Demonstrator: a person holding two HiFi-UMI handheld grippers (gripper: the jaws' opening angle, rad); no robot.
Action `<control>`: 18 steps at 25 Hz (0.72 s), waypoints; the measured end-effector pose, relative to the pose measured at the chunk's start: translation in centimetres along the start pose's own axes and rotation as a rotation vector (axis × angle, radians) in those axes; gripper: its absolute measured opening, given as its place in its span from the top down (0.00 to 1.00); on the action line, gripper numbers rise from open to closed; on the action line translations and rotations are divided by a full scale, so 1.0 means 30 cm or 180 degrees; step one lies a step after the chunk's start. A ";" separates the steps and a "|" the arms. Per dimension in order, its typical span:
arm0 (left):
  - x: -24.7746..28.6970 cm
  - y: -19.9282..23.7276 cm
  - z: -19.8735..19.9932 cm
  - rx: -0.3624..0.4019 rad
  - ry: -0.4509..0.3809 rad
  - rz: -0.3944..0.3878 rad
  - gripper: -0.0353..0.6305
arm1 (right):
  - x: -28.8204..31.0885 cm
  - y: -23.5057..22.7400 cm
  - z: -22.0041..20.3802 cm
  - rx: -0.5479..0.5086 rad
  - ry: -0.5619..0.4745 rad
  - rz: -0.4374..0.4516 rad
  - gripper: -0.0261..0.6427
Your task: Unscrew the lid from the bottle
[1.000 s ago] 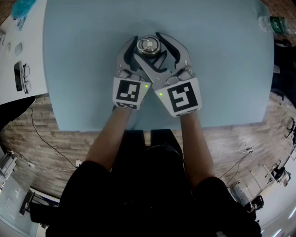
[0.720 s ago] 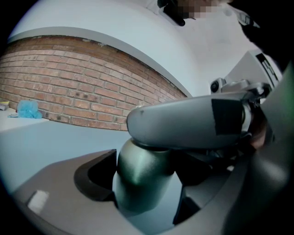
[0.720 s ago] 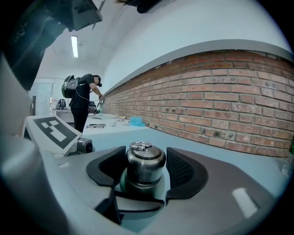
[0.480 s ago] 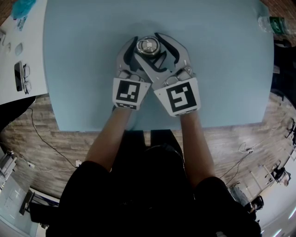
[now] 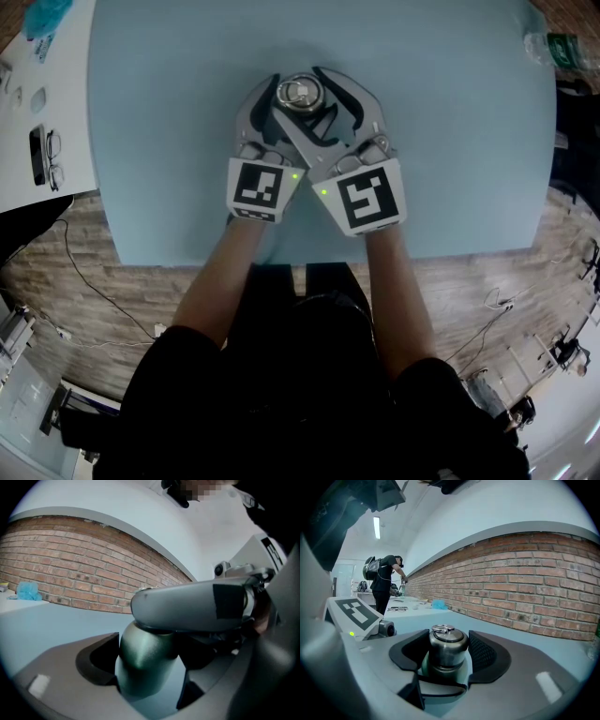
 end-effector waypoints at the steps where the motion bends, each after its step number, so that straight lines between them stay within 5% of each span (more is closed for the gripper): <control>1: 0.000 0.000 0.000 0.0000 -0.0002 -0.0005 0.38 | 0.000 0.000 0.000 0.0002 -0.0010 0.0002 0.56; 18: 0.001 0.003 0.005 0.0037 0.0021 -0.0087 0.38 | 0.002 -0.001 0.005 -0.0036 -0.0049 0.0078 0.57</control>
Point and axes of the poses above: the fingertips, and each gripper's own axes: x forward along the fingers, y to its left, z out of its top, the point moved 3 cm from there along -x, backward along the fingers, and after that the axes turned 1 degree about z, right-handed, at the moved point
